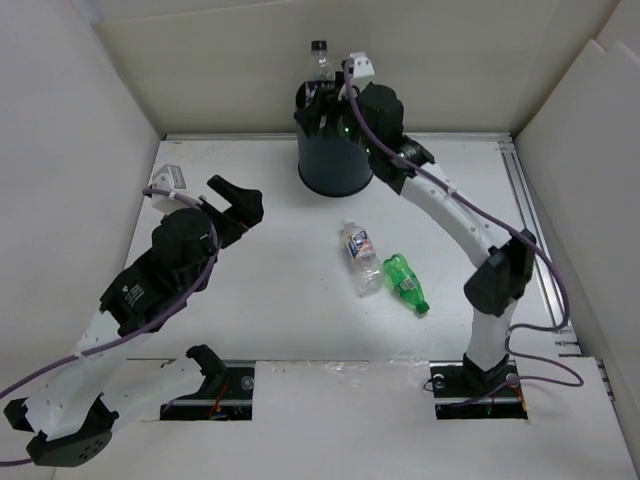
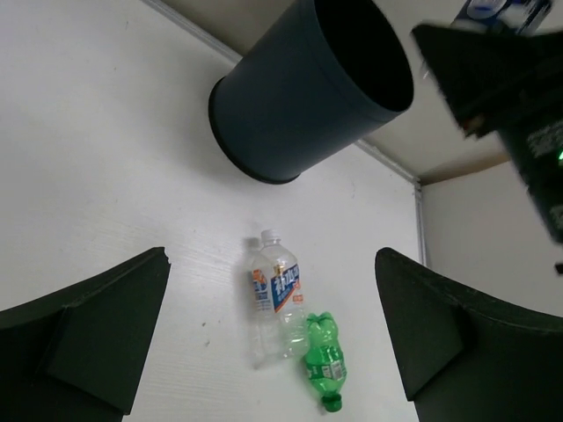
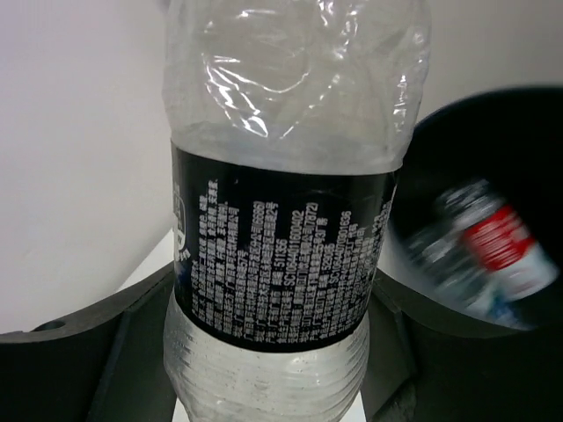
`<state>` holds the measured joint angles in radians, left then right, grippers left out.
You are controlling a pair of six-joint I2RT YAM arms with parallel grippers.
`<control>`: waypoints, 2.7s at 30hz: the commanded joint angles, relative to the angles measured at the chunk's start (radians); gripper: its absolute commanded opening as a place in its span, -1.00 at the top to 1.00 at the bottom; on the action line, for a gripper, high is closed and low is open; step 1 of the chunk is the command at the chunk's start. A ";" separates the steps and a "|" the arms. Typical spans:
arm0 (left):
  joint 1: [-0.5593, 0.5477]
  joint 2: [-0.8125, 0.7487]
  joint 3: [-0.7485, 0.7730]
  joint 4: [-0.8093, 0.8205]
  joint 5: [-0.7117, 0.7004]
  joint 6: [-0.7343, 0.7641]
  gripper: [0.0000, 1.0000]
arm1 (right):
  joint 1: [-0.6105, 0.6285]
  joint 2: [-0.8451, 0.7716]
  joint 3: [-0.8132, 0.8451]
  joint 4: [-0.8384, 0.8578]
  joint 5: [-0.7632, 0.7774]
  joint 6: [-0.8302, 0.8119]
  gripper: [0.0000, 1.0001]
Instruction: Put the plastic bottles in the bin
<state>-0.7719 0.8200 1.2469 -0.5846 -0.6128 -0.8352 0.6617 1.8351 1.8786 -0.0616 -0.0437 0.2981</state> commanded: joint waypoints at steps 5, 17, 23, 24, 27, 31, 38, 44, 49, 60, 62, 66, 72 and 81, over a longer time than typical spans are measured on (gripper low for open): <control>0.000 0.036 -0.078 0.040 0.036 0.033 -1.00 | -0.131 0.363 0.598 -0.230 0.142 -0.048 0.78; 0.000 0.100 -0.127 0.097 0.106 0.097 -1.00 | -0.192 0.419 0.682 -0.239 0.260 -0.070 -1.00; -0.035 0.321 -0.087 0.149 0.226 0.107 -1.00 | -0.171 0.224 0.488 -0.351 0.459 -0.056 -1.00; -0.035 0.356 -0.061 0.163 0.261 0.096 -1.00 | -0.159 0.120 0.425 -0.368 0.503 -0.038 -1.00; -0.035 0.485 -0.031 0.199 0.295 0.064 -1.00 | -0.148 -0.120 0.113 -0.389 0.610 0.054 -1.00; -0.035 0.649 0.052 0.209 0.334 0.064 -1.00 | -0.122 -0.401 -0.241 -0.380 0.624 0.139 -1.00; -0.035 0.958 0.264 0.198 0.387 0.045 -1.00 | -0.085 -0.822 -0.650 -0.320 0.475 0.228 -1.00; -0.035 1.113 0.371 0.207 0.415 0.006 -1.00 | -0.066 -0.953 -0.677 -0.354 0.449 0.228 -1.00; -0.035 1.232 0.447 0.157 0.435 -0.044 -1.00 | -0.066 -0.990 -0.687 -0.377 0.449 0.228 -1.00; -0.035 1.335 0.410 0.146 0.435 -0.097 -0.45 | -0.066 -1.019 -0.739 -0.377 0.400 0.228 -1.00; -0.035 1.317 0.381 0.146 0.409 -0.107 0.35 | -0.066 -1.019 -0.748 -0.357 0.389 0.228 -1.00; -0.024 1.214 0.330 0.091 0.291 -0.149 0.91 | -0.066 -1.019 -0.788 -0.308 0.329 0.217 -1.00; -0.024 0.881 0.208 0.164 0.186 -0.087 0.99 | -0.057 -1.030 -0.938 -0.090 0.122 0.165 -1.00; -0.033 0.648 0.181 0.253 0.318 0.068 0.93 | -0.008 -0.936 -1.000 0.126 -0.216 0.144 -1.00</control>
<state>-0.8032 1.4788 1.4235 -0.3416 -0.3428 -0.8272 0.6254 0.8761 0.8738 -0.0948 -0.1310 0.4553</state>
